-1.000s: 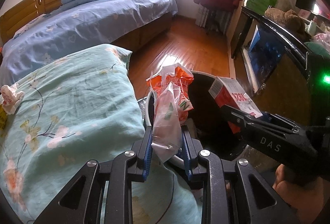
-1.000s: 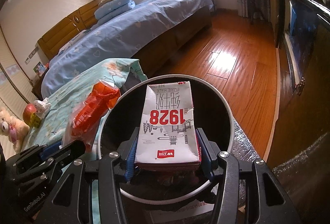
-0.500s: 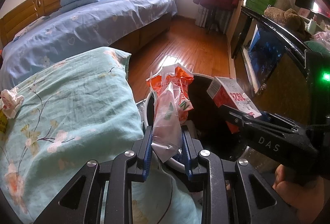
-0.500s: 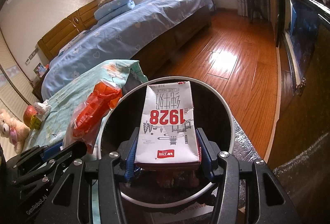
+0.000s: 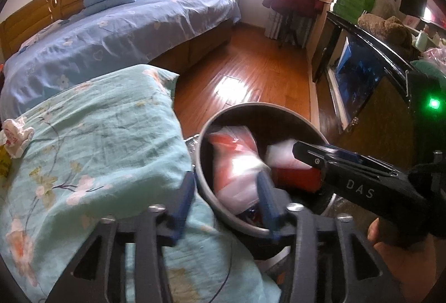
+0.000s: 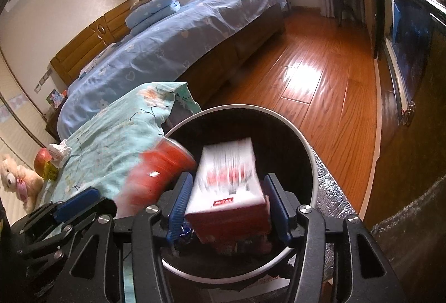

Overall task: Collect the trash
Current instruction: 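Open the right gripper to drop the milk carton while the left drops the red-and-white bag, then move both open grippers back over the bed toward the remaining trash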

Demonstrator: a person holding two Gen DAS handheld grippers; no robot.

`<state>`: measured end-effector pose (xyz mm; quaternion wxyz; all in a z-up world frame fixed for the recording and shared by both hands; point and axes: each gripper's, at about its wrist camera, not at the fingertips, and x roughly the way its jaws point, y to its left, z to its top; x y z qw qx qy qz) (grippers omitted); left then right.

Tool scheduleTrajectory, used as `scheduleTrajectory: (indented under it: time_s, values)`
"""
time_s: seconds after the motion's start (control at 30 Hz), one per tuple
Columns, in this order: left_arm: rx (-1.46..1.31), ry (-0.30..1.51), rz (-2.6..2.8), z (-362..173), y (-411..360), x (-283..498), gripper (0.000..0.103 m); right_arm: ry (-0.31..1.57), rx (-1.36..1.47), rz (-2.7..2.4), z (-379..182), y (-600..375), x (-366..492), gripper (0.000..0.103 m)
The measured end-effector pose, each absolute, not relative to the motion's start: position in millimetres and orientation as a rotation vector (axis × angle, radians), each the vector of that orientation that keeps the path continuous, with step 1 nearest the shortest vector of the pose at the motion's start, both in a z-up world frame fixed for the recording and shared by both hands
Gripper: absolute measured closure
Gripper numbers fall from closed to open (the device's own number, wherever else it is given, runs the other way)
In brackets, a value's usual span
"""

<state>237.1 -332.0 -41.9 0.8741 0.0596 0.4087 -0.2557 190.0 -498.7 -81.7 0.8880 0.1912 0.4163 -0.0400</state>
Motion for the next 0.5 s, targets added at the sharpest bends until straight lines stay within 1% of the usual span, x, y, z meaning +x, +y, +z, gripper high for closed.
scheduleTrajectory:
  time_s: [0.03,0.07,0.1,0.3,0.43,0.5]
  values:
    - [0.122,0.848,-0.527,-41,-328,235,0.048,0.86,0.395,-0.082,-81,-498,189,0.035]
    - [0.12,0.852,-0.516,-41,-325,235,0.046,0.854,0.391,-0.081,-80,-496,189,0.03]
    - [0.115,0.854,-0.508,-41,-320,234,0.044,0.848,0.387,-0.084,-79,-495,188,0.03]
    - [0.075,0.861,-0.434,-45,-278,232,0.044,0.828,0.375,-0.061,-72,-480,186,0.026]
    - [0.019,0.875,-0.364,-49,-241,228,0.044,0.81,0.365,-0.016,-68,-456,189,0.022]
    - [0.004,0.878,-0.337,-50,-229,225,0.044,0.81,0.351,0.012,-67,-443,191,0.022]
